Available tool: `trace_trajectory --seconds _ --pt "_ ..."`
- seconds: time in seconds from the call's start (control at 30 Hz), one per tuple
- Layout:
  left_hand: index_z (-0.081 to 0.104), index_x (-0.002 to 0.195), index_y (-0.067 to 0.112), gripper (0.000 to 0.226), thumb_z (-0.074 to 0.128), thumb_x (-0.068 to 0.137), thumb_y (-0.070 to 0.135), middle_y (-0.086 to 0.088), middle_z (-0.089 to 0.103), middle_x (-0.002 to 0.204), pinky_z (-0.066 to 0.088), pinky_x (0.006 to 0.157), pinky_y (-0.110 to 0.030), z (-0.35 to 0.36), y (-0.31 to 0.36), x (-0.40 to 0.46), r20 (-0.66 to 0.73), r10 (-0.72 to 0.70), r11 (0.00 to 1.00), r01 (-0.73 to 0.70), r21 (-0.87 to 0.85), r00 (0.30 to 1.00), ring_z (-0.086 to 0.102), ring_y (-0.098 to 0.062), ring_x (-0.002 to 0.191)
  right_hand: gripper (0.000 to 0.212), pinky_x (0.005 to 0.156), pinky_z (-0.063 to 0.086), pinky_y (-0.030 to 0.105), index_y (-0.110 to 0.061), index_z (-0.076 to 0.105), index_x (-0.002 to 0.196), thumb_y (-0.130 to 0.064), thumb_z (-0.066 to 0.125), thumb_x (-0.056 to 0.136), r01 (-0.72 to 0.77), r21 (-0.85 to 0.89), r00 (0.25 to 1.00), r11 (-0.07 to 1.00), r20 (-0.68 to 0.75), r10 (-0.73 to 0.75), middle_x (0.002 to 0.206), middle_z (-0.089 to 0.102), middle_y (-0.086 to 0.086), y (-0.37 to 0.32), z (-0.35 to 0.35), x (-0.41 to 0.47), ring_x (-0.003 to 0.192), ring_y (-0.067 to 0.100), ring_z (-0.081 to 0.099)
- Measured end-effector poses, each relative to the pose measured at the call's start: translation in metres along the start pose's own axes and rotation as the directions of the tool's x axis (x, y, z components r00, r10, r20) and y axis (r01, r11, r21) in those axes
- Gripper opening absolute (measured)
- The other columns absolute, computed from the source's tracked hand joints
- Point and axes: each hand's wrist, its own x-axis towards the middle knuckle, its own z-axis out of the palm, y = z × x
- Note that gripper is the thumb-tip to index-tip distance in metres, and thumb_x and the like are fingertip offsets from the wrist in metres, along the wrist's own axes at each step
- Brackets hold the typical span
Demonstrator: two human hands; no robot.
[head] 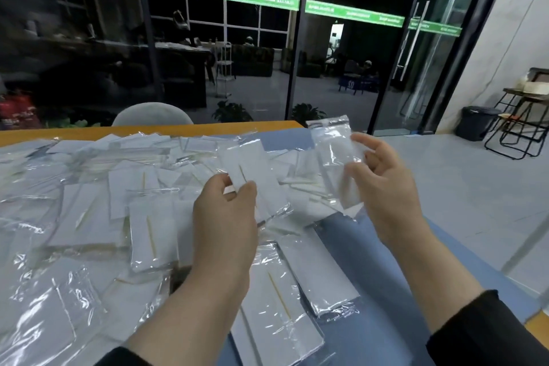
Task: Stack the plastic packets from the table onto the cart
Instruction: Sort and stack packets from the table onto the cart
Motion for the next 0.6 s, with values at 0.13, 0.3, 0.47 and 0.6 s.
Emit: trace_trajectory --seconds 0.13,0.3,0.47,0.6 --pt "0.063 0.098 0.028 0.012 0.052 0.102 0.031 0.001 0.059 0.073 0.037 0.061 -0.033 0.005 -0.011 0.001 0.039 0.018 0.996 -0.021 0.082 0.999 0.042 -0.013 0.058 0.049 0.076 0.053 0.039 -0.028 0.059 0.130 0.004 0.064 0.093 -0.037 0.155 0.963 0.987 0.269 -0.006 0.090 0.068 0.017 -0.001 0.020 -0.010 0.081 0.020 0.064" --pt "0.060 0.082 0.020 0.027 0.059 0.099 0.041 0.007 0.058 0.060 0.050 0.064 -0.027 0.015 -0.013 -0.006 0.082 -0.040 0.998 0.036 0.055 0.996 0.054 -0.005 0.057 0.029 0.076 0.052 0.023 -0.034 0.072 0.113 -0.015 0.073 0.092 0.103 -0.114 0.898 0.988 0.439 -0.043 0.084 0.067 -0.018 0.010 0.036 -0.019 0.079 0.010 0.062" --pt "0.058 0.078 0.025 0.022 0.064 0.096 0.035 0.009 0.062 0.069 0.054 0.073 -0.029 0.005 -0.006 0.000 -0.059 0.123 0.977 -0.110 0.184 0.991 0.067 -0.014 0.078 0.014 0.070 0.041 0.009 -0.036 0.072 0.100 -0.027 0.062 0.099 0.141 -0.290 0.962 0.947 0.268 -0.061 0.095 0.066 -0.018 0.001 0.033 -0.017 0.083 -0.001 0.059" --pt "0.057 0.076 0.032 0.017 0.065 0.092 0.032 0.016 0.064 0.074 0.043 0.060 -0.016 0.000 -0.001 -0.001 0.072 0.232 0.939 -0.242 0.242 0.970 0.059 -0.005 0.073 0.021 0.053 0.042 0.012 -0.026 0.073 0.105 -0.041 0.059 0.099 0.062 -0.603 0.953 0.795 0.272 0.132 0.091 0.068 -0.016 -0.029 0.011 0.025 0.069 -0.008 0.060"
